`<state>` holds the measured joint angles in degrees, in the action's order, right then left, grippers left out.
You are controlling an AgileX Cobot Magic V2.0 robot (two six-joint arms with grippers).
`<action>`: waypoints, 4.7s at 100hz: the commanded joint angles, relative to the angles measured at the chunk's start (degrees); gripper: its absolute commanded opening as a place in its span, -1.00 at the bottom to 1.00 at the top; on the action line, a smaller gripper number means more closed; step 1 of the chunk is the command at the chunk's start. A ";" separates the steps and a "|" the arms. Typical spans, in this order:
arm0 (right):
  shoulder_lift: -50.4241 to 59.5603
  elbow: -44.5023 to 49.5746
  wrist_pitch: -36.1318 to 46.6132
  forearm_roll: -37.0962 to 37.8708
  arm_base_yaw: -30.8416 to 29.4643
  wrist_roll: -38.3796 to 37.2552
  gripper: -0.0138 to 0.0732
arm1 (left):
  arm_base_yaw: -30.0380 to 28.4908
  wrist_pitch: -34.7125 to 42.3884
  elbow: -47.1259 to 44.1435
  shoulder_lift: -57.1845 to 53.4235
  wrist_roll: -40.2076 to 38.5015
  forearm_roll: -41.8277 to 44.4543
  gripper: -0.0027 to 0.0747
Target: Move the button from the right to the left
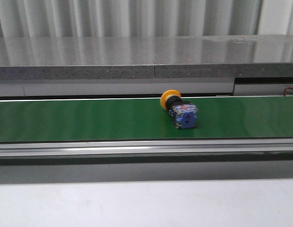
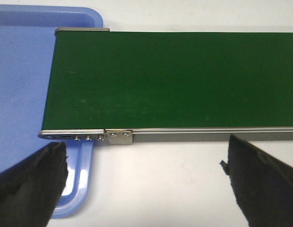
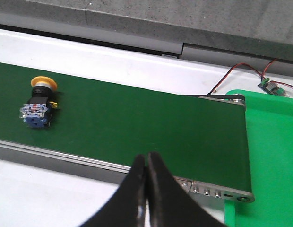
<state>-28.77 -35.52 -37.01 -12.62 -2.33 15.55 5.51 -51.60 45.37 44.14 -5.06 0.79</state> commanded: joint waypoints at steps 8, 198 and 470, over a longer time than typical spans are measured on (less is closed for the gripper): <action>-0.02 -1.38 3.59 -0.30 -0.02 0.57 -0.84 | -0.05 4.31 2.10 3.00 0.11 -4.33 0.77; -0.02 -1.38 3.59 -0.30 -0.02 0.57 -0.84 | 34.90 9.46 30.70 52.90 -29.42 14.10 0.77; -0.02 -1.38 3.59 -0.30 -0.02 0.57 -0.84 | -21.79 22.82 17.78 50.56 -7.08 16.10 -0.98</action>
<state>-28.77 -35.52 -37.41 -12.62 -2.33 15.55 -15.00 -31.20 61.24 96.71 -12.11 18.14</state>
